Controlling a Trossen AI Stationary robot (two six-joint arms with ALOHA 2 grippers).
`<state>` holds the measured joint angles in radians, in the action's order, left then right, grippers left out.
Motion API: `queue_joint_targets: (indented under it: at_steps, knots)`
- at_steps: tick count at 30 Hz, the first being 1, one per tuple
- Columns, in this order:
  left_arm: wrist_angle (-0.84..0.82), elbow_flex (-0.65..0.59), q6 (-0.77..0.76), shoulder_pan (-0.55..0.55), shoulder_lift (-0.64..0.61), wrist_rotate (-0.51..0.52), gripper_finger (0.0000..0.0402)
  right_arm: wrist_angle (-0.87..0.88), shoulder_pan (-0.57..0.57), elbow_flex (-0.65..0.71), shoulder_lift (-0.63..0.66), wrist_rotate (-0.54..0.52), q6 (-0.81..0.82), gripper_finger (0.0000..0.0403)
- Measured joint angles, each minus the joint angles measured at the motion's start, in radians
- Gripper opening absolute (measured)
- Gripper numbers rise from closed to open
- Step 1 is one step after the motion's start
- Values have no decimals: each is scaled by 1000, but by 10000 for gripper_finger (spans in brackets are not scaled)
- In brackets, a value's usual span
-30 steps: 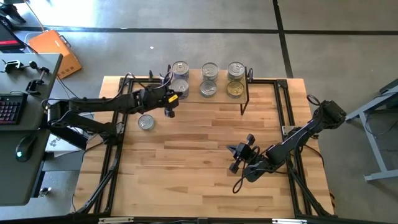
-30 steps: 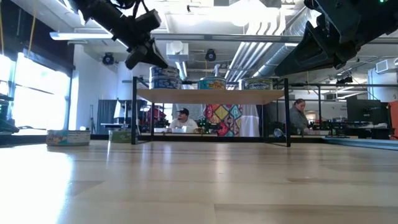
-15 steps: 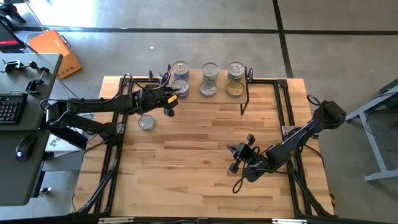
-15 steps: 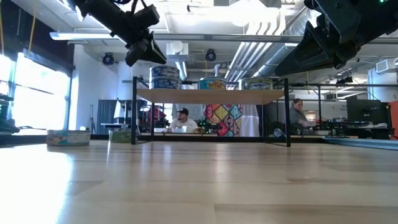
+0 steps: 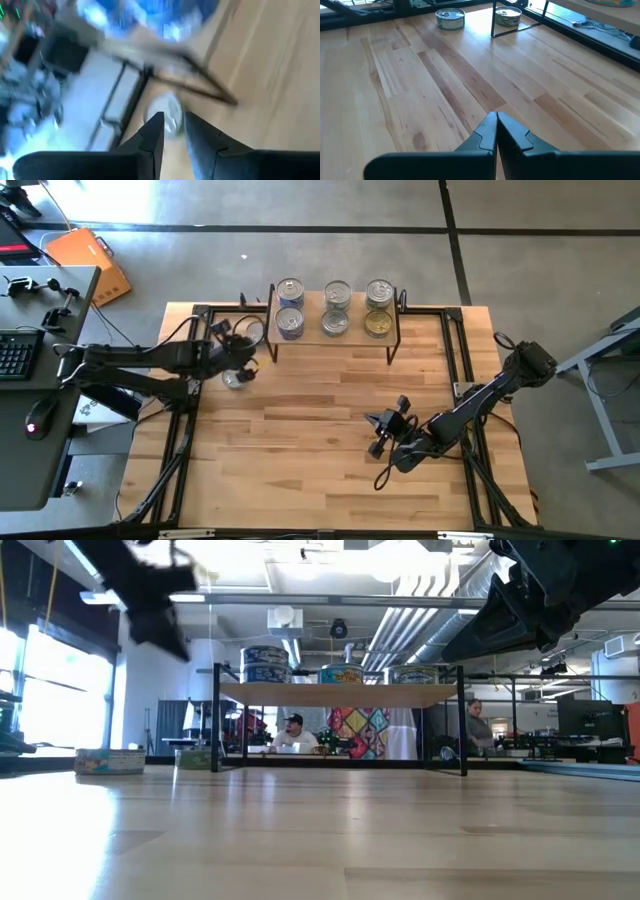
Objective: Stack canned seafood by type on shelf
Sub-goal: Stack the yellow-blue tuna can on top of the other yellow-blue tuna can on the shelf
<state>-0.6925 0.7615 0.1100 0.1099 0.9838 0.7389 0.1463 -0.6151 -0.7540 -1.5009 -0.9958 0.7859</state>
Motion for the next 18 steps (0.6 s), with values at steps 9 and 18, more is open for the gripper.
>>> queue_joint_targets:
  at_steps: [9, 18]
  knots:
    - [135, -129, -42, 83, -20, -93, 60, 4, 0, 0, 0, -11, -8, 2]
    - [96, -131, 88, 240, -5, -270, 60, 10, 38, 0, 0, -14, -7, 2]
